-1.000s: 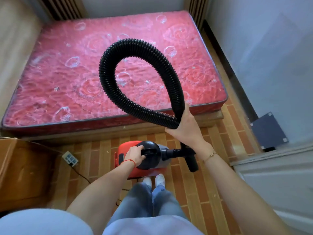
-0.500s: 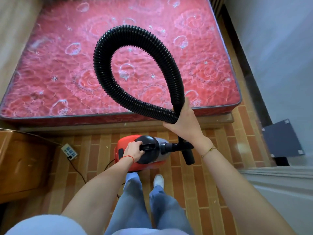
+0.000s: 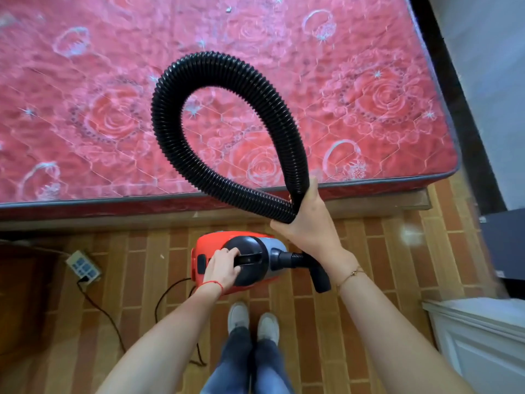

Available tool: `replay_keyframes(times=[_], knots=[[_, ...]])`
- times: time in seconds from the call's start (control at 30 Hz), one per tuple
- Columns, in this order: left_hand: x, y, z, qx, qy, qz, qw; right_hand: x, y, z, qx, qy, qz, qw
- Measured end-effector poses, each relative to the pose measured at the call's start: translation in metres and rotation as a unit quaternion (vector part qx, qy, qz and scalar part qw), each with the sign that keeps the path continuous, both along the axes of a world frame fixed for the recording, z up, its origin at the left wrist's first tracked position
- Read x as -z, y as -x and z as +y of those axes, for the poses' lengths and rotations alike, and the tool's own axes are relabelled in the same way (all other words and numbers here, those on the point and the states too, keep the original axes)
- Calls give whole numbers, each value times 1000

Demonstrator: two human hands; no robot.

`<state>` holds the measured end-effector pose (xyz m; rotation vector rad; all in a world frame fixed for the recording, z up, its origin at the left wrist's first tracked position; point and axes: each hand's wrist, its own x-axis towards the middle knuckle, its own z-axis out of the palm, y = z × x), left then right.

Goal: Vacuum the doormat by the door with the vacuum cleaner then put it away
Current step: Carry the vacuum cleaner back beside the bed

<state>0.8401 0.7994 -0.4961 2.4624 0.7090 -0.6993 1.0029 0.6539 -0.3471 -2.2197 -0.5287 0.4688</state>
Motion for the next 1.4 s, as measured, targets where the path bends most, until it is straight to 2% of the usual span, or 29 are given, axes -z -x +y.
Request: replay_keyframes(times=[0.27,0.6,0.93,1.4], knots=[[126,-21,25,6,13,26,1000,131,-23,34,0,42,20,999],[220,-25,39,-15,4,50,999,224,-32,48,5,41,27,999],[259,-29,39,-2,-4,45,999,268,-38,49,23,20,27,999],[258,-33,36,31,-23,59,997,275,-33,69,12,56,-4,998]])
